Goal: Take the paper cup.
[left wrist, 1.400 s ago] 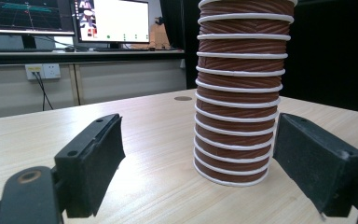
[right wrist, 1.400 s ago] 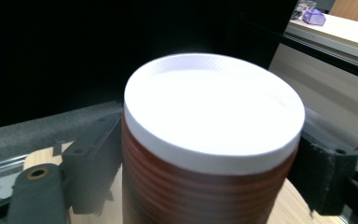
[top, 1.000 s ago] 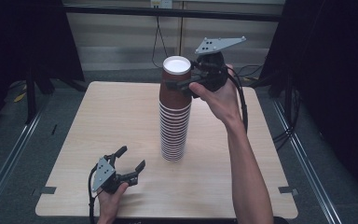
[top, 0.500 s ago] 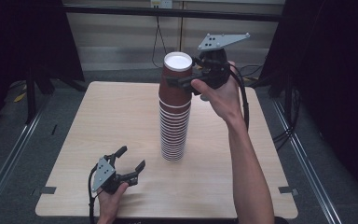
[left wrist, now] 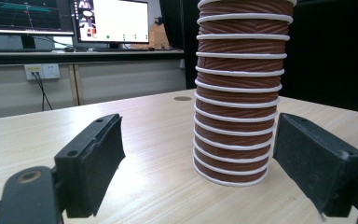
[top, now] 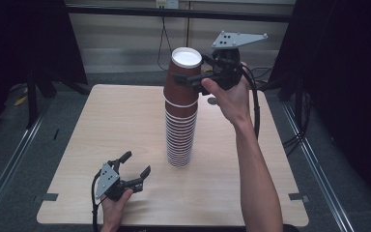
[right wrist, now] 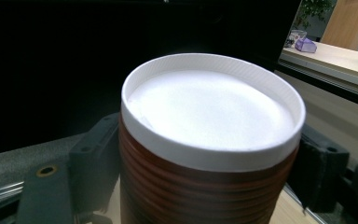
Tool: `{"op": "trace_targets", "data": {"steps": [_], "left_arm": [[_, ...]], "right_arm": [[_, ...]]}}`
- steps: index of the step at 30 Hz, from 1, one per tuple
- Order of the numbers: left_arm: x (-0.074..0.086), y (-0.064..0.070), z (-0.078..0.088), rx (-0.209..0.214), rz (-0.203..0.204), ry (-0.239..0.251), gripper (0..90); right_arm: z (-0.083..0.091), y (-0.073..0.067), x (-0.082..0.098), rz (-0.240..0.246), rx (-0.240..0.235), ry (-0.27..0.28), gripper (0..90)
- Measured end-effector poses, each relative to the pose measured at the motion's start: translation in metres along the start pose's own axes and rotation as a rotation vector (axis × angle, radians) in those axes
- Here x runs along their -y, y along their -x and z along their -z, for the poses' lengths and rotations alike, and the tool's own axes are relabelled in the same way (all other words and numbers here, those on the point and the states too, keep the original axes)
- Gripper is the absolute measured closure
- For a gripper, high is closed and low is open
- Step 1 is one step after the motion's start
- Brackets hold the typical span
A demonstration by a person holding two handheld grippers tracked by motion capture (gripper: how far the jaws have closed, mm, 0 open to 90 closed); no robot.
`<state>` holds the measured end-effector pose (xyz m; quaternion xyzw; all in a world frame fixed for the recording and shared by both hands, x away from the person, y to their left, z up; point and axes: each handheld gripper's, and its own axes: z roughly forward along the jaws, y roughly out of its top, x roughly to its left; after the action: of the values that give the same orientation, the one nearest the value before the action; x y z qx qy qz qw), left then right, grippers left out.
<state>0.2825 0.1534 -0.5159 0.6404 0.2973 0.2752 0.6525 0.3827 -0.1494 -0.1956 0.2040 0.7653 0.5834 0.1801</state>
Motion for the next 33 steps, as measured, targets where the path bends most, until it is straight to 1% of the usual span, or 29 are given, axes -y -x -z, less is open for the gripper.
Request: {"op": "trace_targets", "data": {"steps": [3, 4, 11, 14, 21, 24, 26, 29, 33], "left_arm": [[0.000, 0.000, 0.000, 0.002, -0.001, -0.001, 15.8], [0.000, 0.000, 0.000, 0.001, 0.000, 0.000, 15.9], [0.000, 0.000, 0.000, 0.003, -0.002, -0.003, 15.9], [0.000, 0.000, 0.000, 0.003, -0.002, -0.002, 15.9], [0.000, 0.000, 0.000, 0.003, -0.002, -0.002, 15.9], [0.000, 0.000, 0.000, 0.003, 0.000, -0.001, 15.9], [0.000, 0.000, 0.000, 0.004, -0.002, -0.002, 15.9], [0.000, 0.000, 0.000, 0.003, -0.001, -0.001, 15.8], [0.000, 0.000, 0.000, 0.003, -0.002, -0.002, 15.8]], "right_arm": [[0.001, 0.002, -0.002, -0.009, -0.001, 0.015, 21.7], [0.003, 0.002, -0.003, -0.015, -0.008, 0.025, 21.6], [0.009, 0.003, -0.007, -0.032, -0.013, 0.079, 21.7], [0.010, 0.003, -0.009, -0.032, -0.009, 0.092, 21.8], [0.015, 0.005, -0.012, -0.046, -0.006, 0.148, 21.9], [0.017, 0.004, -0.012, -0.047, 0.006, 0.172, 22.0], [0.019, 0.004, -0.013, -0.049, 0.007, 0.202, 22.1], [0.022, 0.003, -0.014, -0.057, 0.004, 0.213, 22.1], [0.024, 0.005, -0.014, -0.064, 0.015, 0.234, 22.2]]}}
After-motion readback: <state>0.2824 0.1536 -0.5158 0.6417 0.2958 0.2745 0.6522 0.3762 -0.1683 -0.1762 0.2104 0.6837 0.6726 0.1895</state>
